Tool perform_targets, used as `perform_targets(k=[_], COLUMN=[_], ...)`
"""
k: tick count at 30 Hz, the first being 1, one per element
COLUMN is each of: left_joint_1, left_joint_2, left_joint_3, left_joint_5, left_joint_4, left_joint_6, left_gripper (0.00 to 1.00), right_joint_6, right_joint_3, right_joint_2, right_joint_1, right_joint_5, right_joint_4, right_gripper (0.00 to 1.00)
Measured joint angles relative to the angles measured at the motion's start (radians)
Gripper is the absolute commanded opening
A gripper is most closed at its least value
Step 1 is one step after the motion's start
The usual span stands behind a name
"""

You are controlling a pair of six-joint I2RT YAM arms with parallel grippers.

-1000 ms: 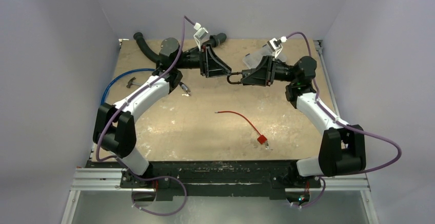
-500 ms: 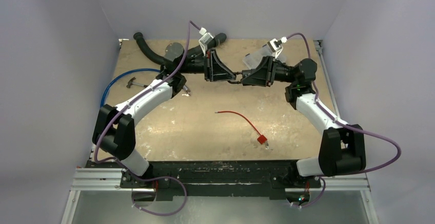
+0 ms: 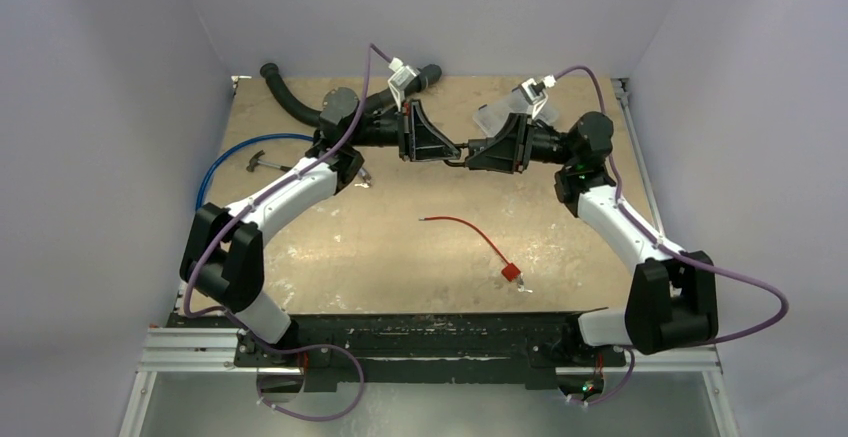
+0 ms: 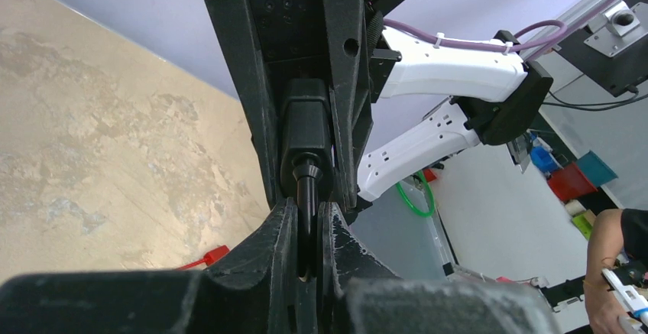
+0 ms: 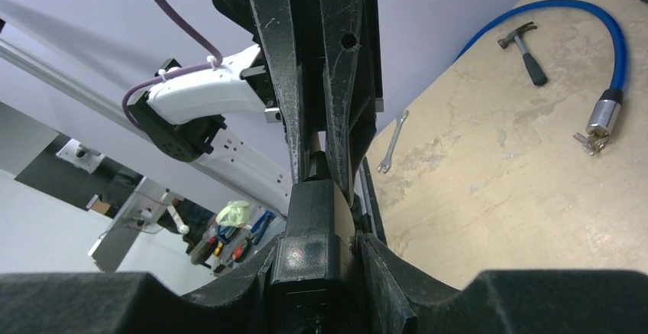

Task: Lock with the key
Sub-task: Lock the lock.

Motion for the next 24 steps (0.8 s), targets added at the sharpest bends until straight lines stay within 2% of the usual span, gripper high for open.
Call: perform_targets(k=[24], left_joint_1=[-0.001], left_joint_2=[0.054], left_joint_3=[0.034], left_joint_5=[0.029], left_joint_4=[0.039], left_joint_6=[-0.008], left_gripper=[0.0], right_joint_6=[-0.026], right_joint_3=[0.041], right_joint_2=[0.055], right_joint_1=[0.021], right_joint_5=[-0.017], right_joint_4=[0.002], right_gripper=[0.0])
